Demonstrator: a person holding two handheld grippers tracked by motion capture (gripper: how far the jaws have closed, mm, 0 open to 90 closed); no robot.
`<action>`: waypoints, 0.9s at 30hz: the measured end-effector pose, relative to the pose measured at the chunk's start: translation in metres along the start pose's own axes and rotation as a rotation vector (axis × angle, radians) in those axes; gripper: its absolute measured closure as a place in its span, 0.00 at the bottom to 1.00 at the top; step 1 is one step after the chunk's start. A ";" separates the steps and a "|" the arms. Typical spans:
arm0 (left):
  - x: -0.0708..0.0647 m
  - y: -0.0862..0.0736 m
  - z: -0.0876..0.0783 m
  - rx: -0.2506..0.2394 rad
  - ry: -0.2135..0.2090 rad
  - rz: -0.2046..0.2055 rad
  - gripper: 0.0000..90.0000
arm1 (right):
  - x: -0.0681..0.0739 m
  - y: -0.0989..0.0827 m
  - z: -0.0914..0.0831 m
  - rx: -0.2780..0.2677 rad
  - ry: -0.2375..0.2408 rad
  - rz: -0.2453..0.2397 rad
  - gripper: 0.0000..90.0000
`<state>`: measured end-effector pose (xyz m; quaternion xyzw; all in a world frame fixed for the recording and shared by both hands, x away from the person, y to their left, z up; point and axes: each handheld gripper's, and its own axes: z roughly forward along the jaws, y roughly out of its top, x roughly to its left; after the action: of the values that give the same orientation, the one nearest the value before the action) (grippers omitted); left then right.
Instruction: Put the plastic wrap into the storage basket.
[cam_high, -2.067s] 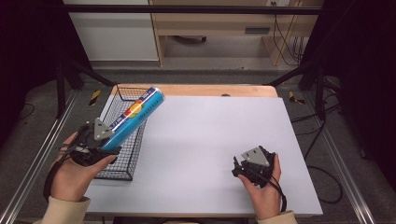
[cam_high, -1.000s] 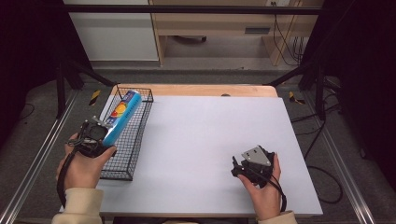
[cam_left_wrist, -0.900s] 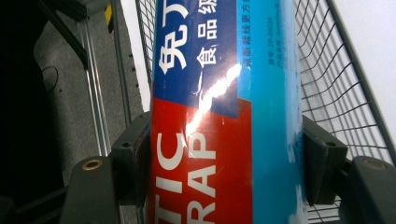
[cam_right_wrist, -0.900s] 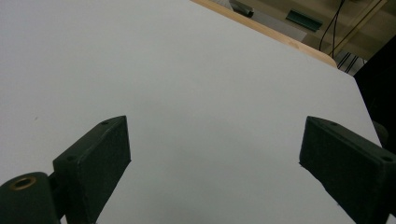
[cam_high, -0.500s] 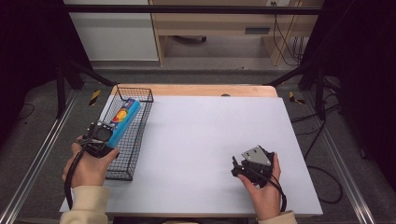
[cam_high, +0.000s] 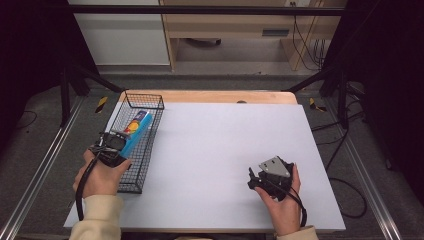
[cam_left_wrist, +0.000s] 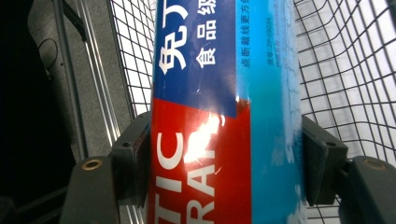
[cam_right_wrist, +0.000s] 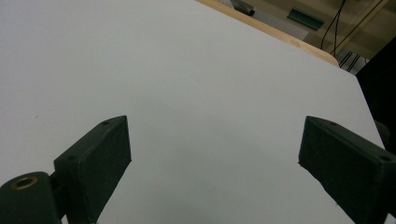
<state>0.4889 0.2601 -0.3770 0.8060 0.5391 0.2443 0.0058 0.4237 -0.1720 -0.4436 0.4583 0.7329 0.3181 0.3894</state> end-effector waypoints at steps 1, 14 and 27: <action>-0.001 0.001 0.000 0.005 0.012 0.009 0.36 | 0.000 0.000 0.000 0.002 0.000 -0.003 0.11; 0.000 0.009 0.005 0.036 -0.017 0.006 0.36 | 0.000 -0.001 0.001 0.010 0.004 -0.004 0.11; 0.002 0.015 0.012 0.088 -0.051 0.038 0.36 | 0.001 -0.001 0.003 0.018 0.006 -0.004 0.11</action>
<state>0.5072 0.2580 -0.3824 0.8217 0.5335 0.1997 -0.0208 0.4255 -0.1716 -0.4460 0.4595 0.7376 0.3122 0.3838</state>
